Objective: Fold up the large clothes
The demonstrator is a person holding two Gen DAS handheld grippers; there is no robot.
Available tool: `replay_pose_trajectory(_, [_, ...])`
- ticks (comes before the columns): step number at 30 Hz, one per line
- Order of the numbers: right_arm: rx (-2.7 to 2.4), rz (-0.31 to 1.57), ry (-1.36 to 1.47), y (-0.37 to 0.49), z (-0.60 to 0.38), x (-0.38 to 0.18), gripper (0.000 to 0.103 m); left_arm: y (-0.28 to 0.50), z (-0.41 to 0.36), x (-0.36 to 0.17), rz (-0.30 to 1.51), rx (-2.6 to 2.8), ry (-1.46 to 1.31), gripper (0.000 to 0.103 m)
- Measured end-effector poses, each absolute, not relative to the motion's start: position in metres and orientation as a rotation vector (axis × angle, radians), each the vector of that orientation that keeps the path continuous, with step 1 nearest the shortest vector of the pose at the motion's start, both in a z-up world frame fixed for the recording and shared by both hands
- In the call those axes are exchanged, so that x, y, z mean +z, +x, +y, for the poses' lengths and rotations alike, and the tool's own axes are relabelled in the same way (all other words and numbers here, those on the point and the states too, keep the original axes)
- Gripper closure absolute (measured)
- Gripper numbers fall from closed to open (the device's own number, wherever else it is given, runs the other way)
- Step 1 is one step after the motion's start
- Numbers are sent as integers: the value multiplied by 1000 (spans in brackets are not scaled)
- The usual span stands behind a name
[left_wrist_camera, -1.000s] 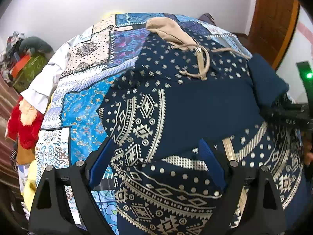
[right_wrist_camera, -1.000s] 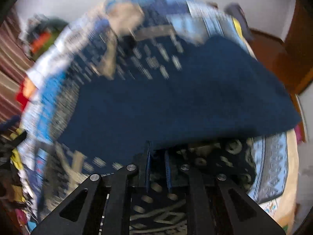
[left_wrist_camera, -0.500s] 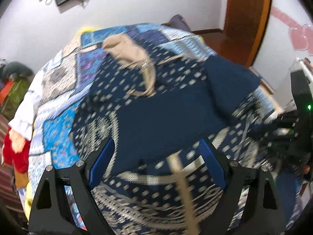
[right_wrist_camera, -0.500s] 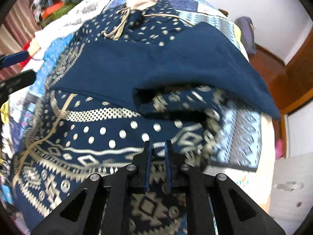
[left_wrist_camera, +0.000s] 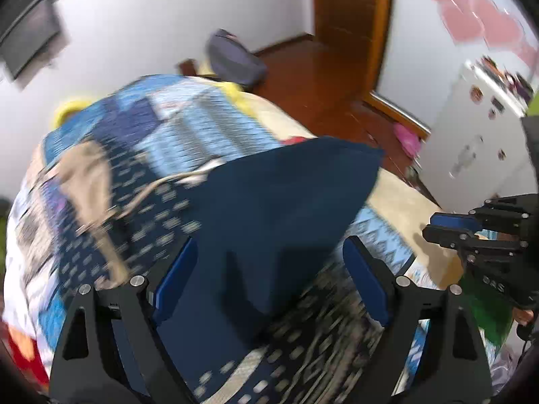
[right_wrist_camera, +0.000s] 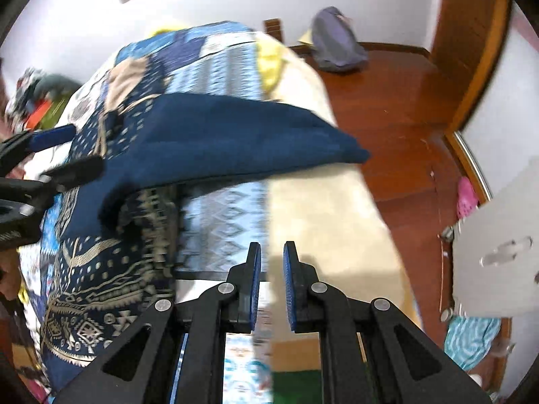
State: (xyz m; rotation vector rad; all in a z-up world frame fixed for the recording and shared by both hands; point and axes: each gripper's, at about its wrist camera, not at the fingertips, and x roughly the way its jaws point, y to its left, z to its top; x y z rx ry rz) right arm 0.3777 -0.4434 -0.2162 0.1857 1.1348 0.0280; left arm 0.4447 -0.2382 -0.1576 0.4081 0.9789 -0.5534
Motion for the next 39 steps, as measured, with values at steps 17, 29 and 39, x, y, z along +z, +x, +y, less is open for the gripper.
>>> replay_pose_trajectory(17, [53,1127,248,387,-447,-223,94,462,-241,-141,824,-463,372,98])
replay_pose_trajectory(29, [221,1050,123,429,-350,-189,94,457,-43,-126,873,-219,202,98])
replay_pose_trajectory(39, [154,1084,-155,452,-278,-243,94,421,20,-249,1135,-192,159,76])
